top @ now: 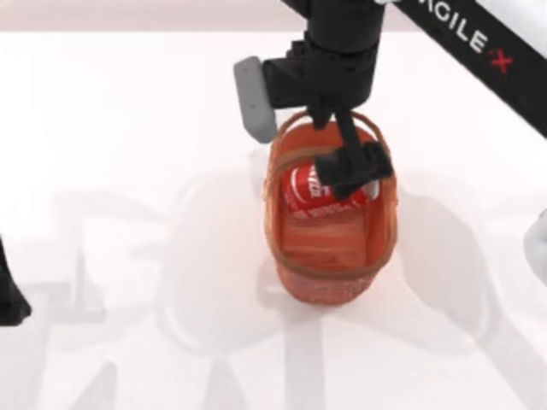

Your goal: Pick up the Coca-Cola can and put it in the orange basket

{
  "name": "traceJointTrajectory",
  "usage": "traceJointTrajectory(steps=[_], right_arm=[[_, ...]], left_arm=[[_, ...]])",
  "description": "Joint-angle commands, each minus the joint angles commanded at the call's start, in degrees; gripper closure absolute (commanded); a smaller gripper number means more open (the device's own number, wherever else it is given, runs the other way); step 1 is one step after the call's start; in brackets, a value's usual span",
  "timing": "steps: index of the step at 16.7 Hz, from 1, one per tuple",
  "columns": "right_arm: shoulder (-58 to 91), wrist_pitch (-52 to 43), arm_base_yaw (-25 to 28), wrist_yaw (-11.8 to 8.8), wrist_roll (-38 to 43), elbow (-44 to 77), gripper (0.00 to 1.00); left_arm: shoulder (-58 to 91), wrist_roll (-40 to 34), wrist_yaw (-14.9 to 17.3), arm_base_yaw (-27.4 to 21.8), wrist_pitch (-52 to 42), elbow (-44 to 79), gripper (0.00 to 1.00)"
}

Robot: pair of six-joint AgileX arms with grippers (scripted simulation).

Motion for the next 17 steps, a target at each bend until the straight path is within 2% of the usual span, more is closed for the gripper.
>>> traceJointTrajectory(steps=[7,12,17], right_arm=[[-3.11,6.68,0.32,-0.07,-0.05,-9.98,0.0],[-3.42,7.42,0.34,-0.07,-0.05,-10.84,0.0],[-3.42,7.42,0.34,-0.07,-0.05,-10.84,0.38]], left_arm=[[0.0,0.0,0.0,0.0,0.0,0.0,0.0],[0.0,0.0,0.0,0.0,0.0,0.0,0.0],[0.0,0.0,0.0,0.0,0.0,0.0,0.0]])
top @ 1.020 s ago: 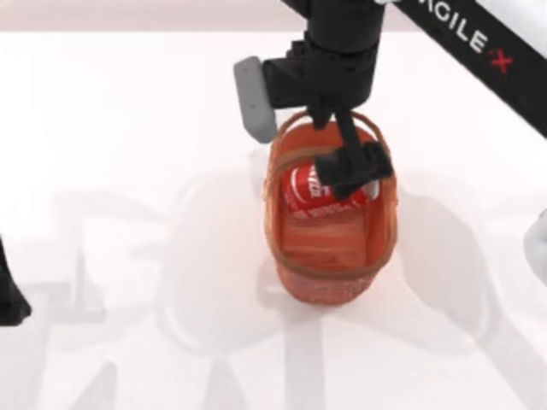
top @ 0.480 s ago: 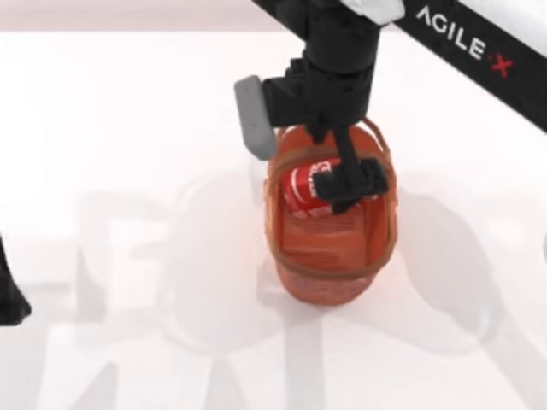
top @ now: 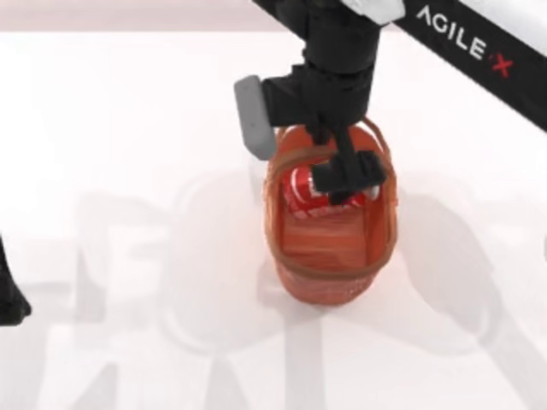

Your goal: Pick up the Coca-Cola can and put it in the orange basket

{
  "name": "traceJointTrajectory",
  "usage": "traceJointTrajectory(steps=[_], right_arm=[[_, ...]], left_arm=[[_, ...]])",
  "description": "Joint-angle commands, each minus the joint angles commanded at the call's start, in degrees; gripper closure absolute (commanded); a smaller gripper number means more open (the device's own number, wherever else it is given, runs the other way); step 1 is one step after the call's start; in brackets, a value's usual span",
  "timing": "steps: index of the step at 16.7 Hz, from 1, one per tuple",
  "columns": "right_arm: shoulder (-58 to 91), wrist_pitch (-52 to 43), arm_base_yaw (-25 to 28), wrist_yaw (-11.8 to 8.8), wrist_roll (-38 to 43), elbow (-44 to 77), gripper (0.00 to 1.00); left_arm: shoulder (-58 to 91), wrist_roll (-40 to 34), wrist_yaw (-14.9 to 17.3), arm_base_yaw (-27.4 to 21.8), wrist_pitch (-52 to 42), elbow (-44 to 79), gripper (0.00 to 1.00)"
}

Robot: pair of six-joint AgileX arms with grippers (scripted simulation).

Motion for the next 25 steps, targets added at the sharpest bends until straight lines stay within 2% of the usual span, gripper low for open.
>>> traceJointTrajectory(steps=[8,25], right_arm=[[0.0,0.0,0.0,0.0,0.0,0.0,0.98],[0.0,0.0,0.0,0.0,0.0,0.0,1.0]], left_arm=[[0.0,0.0,0.0,0.0,0.0,0.0,0.0],[0.0,0.0,0.0,0.0,0.0,0.0,0.0]])
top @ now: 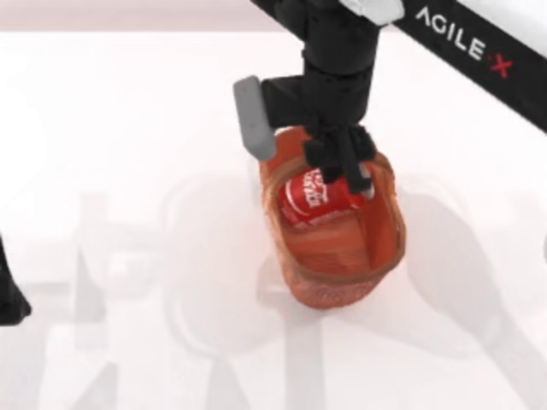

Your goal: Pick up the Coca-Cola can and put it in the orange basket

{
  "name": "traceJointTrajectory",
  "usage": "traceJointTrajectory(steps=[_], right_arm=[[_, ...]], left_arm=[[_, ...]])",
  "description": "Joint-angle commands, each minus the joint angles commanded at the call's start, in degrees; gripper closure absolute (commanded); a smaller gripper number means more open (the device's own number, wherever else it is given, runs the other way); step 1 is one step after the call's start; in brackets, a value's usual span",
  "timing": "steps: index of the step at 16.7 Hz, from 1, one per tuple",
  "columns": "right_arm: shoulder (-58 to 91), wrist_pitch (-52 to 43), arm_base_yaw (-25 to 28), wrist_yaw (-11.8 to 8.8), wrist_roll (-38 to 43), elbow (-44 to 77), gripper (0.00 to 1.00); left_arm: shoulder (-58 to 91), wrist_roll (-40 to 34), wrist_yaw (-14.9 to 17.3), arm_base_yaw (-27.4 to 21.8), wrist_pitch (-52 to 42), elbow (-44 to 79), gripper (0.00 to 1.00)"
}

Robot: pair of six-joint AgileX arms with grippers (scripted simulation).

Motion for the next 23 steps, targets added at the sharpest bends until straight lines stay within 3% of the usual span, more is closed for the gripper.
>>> traceJointTrajectory(steps=[16,23], right_arm=[[0.49,-0.91,-0.03,-0.02,-0.15,0.96,1.0],[5.41,-13.84,-1.17,-0.02,-1.57,19.97,1.0]], left_arm=[[0.0,0.0,0.0,0.0,0.0,0.0,0.0],[0.0,0.0,0.0,0.0,0.0,0.0,0.0]])
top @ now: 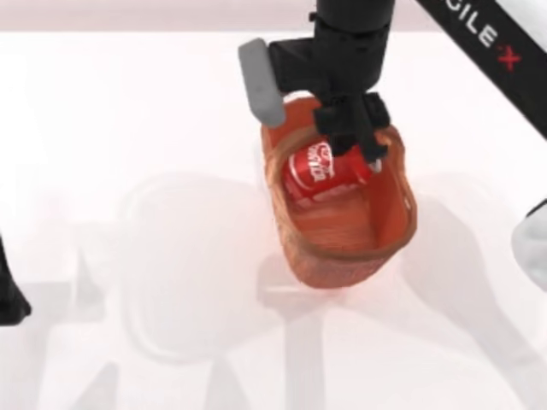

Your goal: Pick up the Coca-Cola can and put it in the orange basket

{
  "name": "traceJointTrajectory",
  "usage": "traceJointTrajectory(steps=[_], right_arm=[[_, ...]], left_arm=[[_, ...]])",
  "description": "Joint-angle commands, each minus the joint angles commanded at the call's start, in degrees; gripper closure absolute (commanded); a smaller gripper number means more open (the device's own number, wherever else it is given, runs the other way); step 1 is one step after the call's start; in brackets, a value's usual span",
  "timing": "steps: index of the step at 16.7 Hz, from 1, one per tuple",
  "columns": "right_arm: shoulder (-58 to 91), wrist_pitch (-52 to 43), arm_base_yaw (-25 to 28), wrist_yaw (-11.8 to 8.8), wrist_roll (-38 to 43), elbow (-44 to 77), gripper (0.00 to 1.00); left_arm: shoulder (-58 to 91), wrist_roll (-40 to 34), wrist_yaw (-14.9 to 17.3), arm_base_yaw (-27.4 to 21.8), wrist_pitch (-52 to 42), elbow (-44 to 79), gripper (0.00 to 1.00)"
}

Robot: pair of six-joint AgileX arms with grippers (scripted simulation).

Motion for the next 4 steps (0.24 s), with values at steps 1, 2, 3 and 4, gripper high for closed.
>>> traceJointTrajectory(steps=[1,2,3,4], right_arm=[[0.57,-1.79,-0.18,0.04,-0.16,2.2,1.0],[1.05,-3.21,-0.32,0.07,-0.28,3.79,1.0],[1.38,-4.15,-0.4,0.09,-0.37,4.79,1.0],[1.52,-4.5,-0.43,0.1,-0.41,5.15,1.0]], left_arm=[[0.0,0.0,0.0,0.0,0.0,0.0,0.0],[0.0,0.0,0.0,0.0,0.0,0.0,0.0],[0.0,0.0,0.0,0.0,0.0,0.0,0.0],[0.0,0.0,0.0,0.0,0.0,0.0,0.0]])
